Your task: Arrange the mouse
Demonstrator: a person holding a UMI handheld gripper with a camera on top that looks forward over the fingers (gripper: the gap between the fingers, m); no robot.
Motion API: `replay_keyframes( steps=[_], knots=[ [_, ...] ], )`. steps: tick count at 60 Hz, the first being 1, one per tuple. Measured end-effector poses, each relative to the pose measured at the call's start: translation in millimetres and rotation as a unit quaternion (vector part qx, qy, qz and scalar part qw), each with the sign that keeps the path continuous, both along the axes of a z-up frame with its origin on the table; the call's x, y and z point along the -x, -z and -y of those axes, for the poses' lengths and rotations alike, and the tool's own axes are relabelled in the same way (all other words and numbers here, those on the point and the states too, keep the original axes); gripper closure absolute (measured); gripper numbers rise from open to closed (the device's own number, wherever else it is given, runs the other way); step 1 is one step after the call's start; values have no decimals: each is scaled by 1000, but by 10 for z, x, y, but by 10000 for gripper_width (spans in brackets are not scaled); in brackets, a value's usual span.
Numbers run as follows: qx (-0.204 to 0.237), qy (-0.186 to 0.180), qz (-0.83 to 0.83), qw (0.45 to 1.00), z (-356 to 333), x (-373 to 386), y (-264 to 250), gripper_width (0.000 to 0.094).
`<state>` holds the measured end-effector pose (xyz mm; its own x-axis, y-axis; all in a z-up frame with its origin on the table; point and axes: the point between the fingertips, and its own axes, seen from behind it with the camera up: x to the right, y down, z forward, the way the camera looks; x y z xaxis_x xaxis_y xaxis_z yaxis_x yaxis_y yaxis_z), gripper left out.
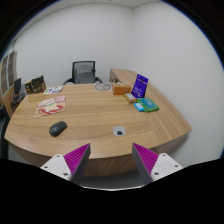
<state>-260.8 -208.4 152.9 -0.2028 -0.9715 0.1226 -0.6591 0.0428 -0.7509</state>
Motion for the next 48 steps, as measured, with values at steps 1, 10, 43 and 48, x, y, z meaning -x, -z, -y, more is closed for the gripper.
replay_keyframes(
  steps=[1, 10, 43, 48],
  knots=[
    [0, 1, 1, 1000, 2, 0, -1, 71],
    [2, 6, -1, 1000, 45, 28, 15, 71],
    [-13, -15, -7, 1000, -773, 204, 202, 68],
    [-20, -20, -5, 1000, -1007, 201, 223, 70]
  ],
)
